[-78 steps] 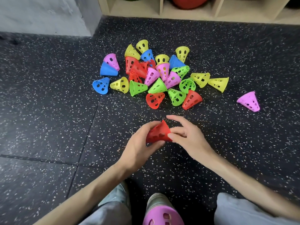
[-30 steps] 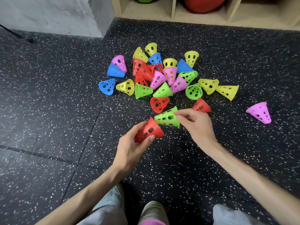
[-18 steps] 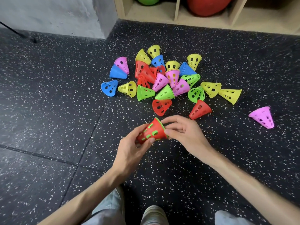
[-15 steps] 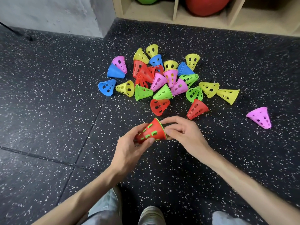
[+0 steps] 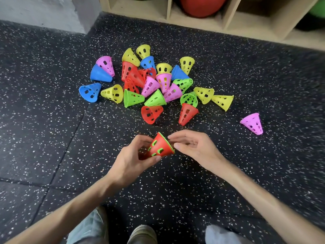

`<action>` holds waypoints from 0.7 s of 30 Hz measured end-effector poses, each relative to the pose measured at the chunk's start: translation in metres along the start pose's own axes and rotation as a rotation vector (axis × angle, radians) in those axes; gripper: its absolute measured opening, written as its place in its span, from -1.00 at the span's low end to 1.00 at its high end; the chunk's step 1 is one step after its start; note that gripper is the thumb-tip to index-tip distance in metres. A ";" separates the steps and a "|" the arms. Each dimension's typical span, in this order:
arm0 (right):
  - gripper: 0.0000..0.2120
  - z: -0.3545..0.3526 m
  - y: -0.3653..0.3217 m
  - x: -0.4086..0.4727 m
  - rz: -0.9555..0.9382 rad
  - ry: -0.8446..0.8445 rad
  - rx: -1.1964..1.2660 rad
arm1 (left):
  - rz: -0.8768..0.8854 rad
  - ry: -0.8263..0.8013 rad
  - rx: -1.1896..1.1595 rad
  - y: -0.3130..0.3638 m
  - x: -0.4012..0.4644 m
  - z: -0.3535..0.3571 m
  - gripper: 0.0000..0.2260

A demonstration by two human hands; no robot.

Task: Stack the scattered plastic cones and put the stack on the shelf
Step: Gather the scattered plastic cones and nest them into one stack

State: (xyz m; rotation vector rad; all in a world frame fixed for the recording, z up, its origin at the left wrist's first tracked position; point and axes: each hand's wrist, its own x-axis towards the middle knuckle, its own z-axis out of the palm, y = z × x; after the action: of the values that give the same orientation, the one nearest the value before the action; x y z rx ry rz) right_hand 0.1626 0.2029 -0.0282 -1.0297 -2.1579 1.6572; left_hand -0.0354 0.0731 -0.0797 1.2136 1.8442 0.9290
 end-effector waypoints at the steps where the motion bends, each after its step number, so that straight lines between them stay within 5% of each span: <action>1: -0.74 -0.009 0.005 -0.001 -0.005 0.030 -0.045 | -0.001 -0.008 -0.006 0.000 0.000 0.004 -0.57; 7: -0.71 -0.110 0.062 0.000 0.055 0.418 -0.568 | 0.015 -0.084 0.009 0.001 -0.005 0.008 -0.52; 10: -0.65 -0.161 0.095 0.004 0.179 0.437 -0.843 | -0.019 -0.052 -0.002 -0.003 -0.006 0.009 -0.48; 16: -0.46 -0.203 0.125 0.021 0.466 0.463 -0.637 | 0.003 -0.094 -0.057 -0.005 -0.012 0.013 -0.50; 21: -0.67 -0.198 0.136 0.012 0.433 0.555 -0.706 | -0.024 -0.098 -0.045 -0.004 -0.012 0.013 -0.50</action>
State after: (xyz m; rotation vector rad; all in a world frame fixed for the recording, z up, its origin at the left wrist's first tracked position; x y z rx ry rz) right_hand 0.3196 0.3749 -0.0899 -1.9703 -2.2219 0.5382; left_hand -0.0225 0.0633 -0.0873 1.1857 1.7483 0.8783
